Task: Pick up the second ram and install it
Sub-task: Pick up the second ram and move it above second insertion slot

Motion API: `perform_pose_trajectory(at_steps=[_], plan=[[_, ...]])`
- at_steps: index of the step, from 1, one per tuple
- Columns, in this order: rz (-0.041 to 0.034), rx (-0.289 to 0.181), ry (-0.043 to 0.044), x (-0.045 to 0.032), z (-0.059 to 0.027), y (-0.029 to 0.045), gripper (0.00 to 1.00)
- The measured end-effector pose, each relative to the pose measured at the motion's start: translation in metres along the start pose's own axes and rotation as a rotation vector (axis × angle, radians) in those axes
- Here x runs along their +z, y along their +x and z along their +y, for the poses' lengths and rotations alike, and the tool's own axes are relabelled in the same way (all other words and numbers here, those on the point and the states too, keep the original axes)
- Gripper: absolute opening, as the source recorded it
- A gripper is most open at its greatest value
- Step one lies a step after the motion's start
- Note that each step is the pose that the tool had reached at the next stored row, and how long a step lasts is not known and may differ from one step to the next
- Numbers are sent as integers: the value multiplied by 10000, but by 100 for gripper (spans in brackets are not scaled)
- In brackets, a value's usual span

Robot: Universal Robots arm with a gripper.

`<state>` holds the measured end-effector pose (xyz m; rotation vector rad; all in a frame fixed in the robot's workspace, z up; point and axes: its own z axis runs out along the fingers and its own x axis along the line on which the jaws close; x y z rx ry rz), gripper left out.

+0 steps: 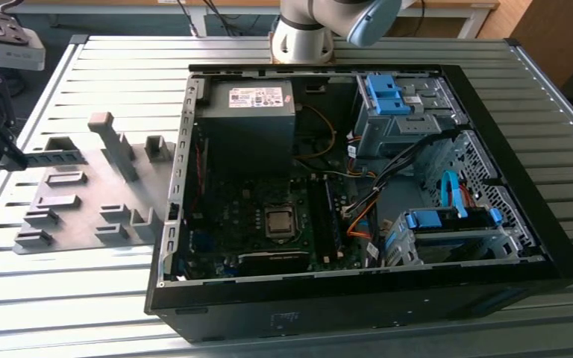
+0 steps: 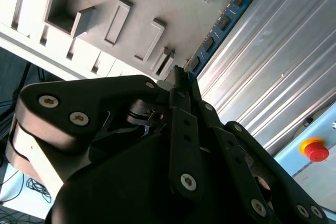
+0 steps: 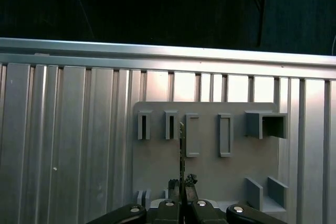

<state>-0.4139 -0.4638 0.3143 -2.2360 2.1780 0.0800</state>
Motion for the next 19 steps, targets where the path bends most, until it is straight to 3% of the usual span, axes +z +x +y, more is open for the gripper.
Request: perform_pose_trajectory(at_steps=[14,19], plan=[[1,-1,0,-106,2,-5,14],[8,-1,0,-194,4,-11,14]])
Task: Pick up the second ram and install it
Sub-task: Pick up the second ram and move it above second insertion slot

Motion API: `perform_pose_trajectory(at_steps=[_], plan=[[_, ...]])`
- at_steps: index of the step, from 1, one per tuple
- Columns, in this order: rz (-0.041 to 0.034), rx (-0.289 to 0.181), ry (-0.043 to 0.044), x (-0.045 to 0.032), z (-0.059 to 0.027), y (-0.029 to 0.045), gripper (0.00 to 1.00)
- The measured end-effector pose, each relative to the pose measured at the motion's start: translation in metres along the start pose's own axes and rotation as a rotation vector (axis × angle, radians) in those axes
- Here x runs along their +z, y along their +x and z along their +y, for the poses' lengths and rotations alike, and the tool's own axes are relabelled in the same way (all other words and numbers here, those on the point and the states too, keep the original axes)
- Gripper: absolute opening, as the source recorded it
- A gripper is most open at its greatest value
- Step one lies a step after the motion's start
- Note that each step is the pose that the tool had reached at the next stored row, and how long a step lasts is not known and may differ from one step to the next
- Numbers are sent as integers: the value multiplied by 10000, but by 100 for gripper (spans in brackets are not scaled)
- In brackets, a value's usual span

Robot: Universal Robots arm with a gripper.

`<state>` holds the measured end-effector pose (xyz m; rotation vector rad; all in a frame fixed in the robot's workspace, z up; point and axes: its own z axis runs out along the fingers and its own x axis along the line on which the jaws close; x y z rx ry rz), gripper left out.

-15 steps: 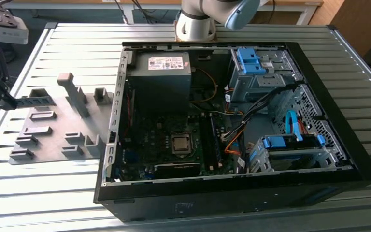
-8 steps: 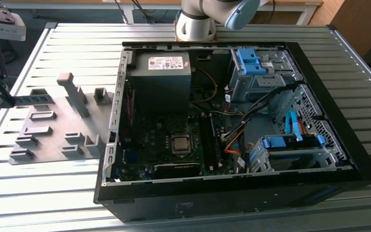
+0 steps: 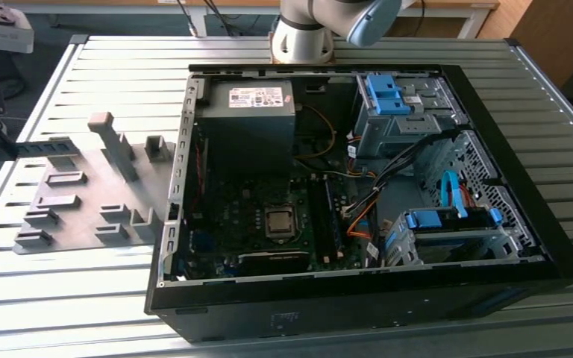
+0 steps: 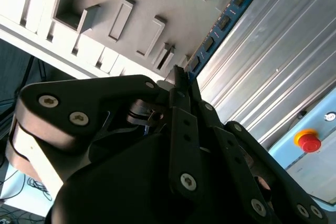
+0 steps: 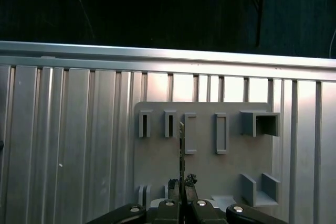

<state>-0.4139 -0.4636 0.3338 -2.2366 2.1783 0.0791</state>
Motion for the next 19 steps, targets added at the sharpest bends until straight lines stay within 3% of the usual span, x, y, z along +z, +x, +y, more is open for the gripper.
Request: perform_pose_trajectory(at_steps=[11,19], plan=[[63,2,-3,-243,6,-14,14],[160,4,-6,-428,10,-25,14]])
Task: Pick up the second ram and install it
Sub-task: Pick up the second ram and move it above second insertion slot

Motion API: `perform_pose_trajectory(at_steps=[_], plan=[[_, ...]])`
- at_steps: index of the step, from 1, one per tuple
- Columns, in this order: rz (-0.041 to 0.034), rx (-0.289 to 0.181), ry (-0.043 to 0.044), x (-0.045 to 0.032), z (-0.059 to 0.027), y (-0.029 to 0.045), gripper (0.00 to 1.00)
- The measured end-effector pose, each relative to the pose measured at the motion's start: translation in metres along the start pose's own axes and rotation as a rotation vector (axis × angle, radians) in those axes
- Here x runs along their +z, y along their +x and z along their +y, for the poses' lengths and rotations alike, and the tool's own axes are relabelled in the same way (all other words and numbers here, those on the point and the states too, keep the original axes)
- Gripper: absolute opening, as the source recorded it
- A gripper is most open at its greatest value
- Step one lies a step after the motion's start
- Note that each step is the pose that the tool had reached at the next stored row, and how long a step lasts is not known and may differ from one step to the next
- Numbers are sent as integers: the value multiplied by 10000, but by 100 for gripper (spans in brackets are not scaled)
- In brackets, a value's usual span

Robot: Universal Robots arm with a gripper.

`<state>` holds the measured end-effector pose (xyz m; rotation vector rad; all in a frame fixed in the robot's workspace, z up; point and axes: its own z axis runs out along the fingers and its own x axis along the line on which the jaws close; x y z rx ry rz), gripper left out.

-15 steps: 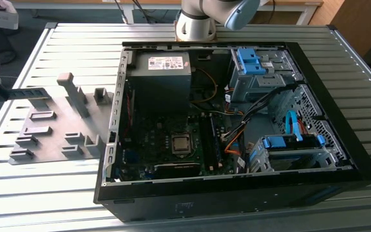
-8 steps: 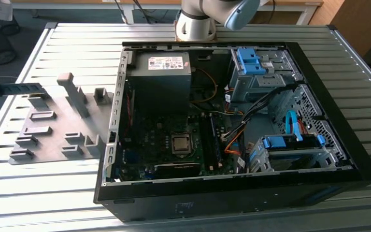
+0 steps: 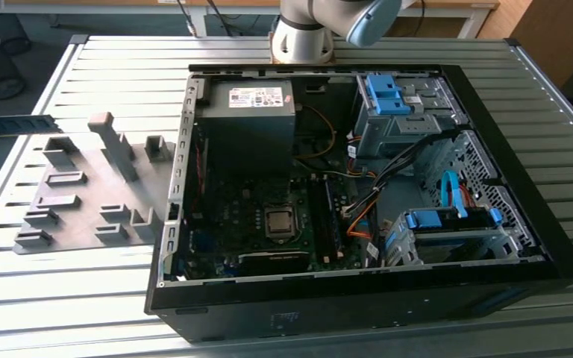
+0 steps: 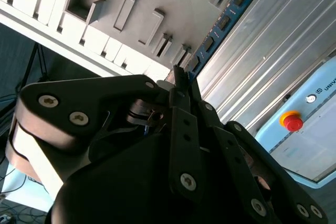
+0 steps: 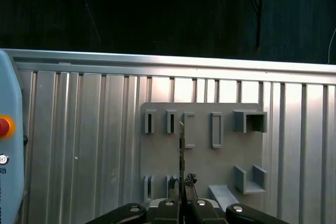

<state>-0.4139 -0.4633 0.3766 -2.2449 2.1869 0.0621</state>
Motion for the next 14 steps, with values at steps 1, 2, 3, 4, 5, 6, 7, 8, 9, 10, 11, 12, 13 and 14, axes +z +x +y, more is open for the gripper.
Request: perform_pose_trajectory(at_steps=[1,2,3,4,5,6,7,8,9,10,11,12,13,14], plan=[[-1,0,2,1,0,0,14],[-1,0,3,1,0,0,14],[-1,0,3,1,0,0,14],[-1,0,4,1,0,0,14],[0,0,2,0,0,0,14],[0,0,2,-1,0,0,14],[0,1,2,-1,-2,-1,14],[2,0,-1,-3,-12,-1,14],[1,1,1,-2,-27,0,14],[0,0,1,-3,-48,1,14],[1,0,1,-3,-67,1,14],[1,0,1,-4,-87,2,14],[0,0,2,-4,-107,2,14],[1,0,1,-4,-129,3,14]])
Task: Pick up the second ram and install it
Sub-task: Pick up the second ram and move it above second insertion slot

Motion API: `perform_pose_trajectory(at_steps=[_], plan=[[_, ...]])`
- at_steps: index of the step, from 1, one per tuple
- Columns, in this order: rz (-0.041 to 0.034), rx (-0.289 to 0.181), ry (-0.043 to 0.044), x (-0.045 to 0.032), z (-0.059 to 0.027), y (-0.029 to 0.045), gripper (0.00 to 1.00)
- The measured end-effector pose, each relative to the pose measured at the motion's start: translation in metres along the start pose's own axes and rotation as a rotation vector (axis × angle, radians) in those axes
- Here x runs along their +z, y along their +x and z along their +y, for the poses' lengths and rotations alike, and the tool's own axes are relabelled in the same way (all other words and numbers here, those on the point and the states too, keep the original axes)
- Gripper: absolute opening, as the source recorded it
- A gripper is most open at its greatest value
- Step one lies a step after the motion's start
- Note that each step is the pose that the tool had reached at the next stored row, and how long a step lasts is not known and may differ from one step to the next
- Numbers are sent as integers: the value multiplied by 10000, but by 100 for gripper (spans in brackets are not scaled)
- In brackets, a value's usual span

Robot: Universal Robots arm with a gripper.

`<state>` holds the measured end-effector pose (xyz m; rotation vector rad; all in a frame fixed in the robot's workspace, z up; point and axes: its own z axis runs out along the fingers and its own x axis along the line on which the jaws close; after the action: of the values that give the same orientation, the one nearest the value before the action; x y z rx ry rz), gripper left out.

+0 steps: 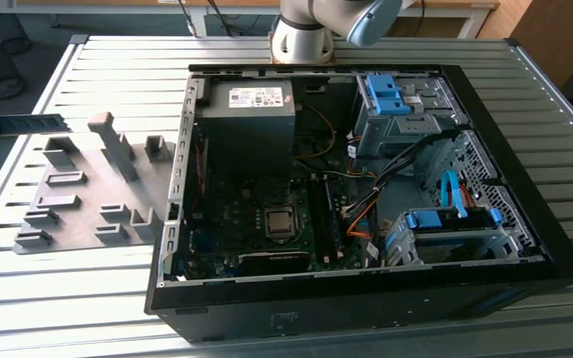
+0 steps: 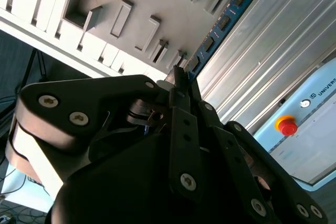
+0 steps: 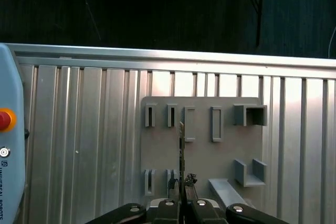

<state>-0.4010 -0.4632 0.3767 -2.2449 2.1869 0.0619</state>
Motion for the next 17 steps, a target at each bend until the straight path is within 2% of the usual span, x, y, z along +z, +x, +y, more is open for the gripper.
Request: perform_pose_trajectory(at_steps=[8,17], plan=[[0,0,0,-4,-202,5,14],[-1,0,1,-9,-544,14,14]])
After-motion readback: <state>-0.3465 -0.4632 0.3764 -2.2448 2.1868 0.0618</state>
